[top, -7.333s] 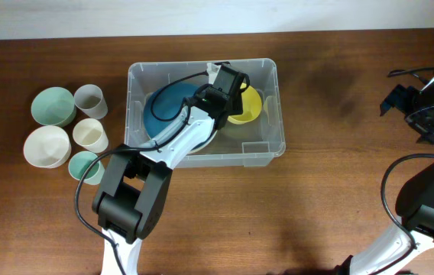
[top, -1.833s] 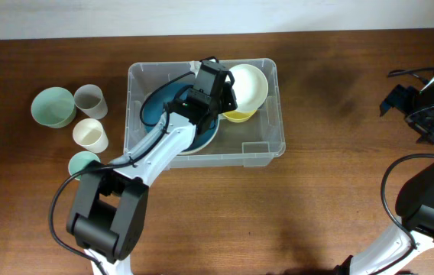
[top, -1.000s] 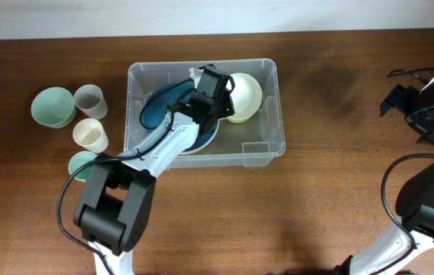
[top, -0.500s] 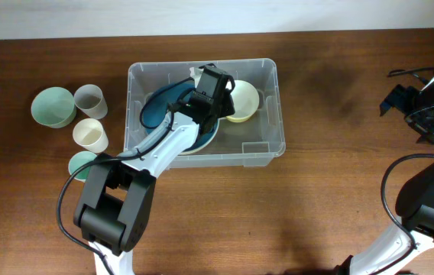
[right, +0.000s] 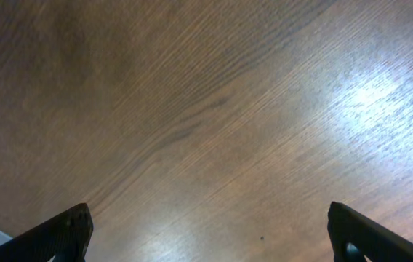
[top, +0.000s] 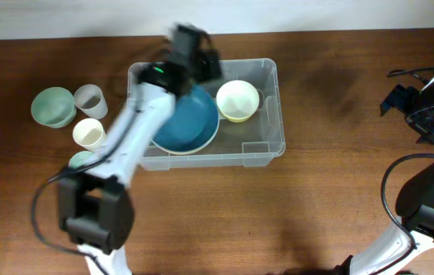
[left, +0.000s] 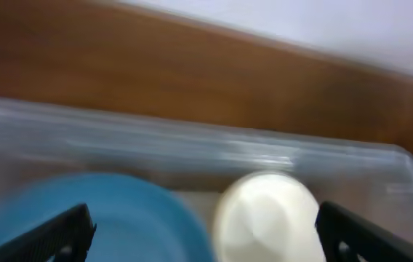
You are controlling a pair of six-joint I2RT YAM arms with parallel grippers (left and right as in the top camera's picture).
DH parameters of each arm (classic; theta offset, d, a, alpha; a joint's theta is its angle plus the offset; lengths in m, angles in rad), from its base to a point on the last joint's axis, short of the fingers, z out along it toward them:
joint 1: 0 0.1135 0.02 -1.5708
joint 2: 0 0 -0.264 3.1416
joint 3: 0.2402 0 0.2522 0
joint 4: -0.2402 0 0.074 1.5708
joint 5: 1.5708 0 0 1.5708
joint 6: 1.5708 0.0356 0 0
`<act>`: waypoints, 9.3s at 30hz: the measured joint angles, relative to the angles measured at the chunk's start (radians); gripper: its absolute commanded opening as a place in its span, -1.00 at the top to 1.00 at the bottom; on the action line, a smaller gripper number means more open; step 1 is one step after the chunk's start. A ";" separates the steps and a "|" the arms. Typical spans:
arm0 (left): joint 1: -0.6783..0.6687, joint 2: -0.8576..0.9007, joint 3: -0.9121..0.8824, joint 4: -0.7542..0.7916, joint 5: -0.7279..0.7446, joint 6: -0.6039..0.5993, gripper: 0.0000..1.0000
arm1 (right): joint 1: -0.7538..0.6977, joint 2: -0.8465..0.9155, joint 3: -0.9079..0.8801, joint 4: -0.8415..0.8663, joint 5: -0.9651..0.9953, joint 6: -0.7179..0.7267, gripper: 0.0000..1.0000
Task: Pack container
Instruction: 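Move the left gripper back to the green bowl, then grasp the mint green cup's rim with the left gripper, then lift the mint green cup and carry it right over the bin, then lower the mint green cup onto the nested bowls and release, then move the left gripper to the grey cup at the top left, then grasp the grey cup's rim with the left gripper, then lift the grey cup and carry it right over the bin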
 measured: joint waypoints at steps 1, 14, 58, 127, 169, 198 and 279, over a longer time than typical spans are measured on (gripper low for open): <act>0.031 -0.018 0.030 -0.040 -0.010 0.003 -0.99 | 0.000 0.000 0.000 0.000 0.000 0.000 -0.98; 0.699 -0.151 0.120 -0.412 -0.066 -0.043 -0.99 | 0.000 0.000 0.000 0.000 0.000 0.000 -0.98; 0.836 0.353 0.103 -0.368 0.148 -0.072 0.98 | 0.000 0.000 0.000 0.000 0.000 0.000 -0.98; -0.075 0.446 0.702 -0.582 0.152 0.262 0.99 | 0.000 0.000 0.000 0.000 0.000 0.000 -0.98; -0.024 0.533 0.948 -0.671 0.189 0.236 -0.38 | 0.000 0.000 0.000 0.000 0.000 0.000 -0.98; 0.536 0.418 0.907 -0.936 0.124 0.433 -0.62 | 0.000 0.000 0.000 0.000 0.000 0.000 -0.98; 0.050 0.420 1.249 -1.053 0.341 0.568 0.99 | 0.000 0.000 0.000 0.000 0.000 0.000 -0.98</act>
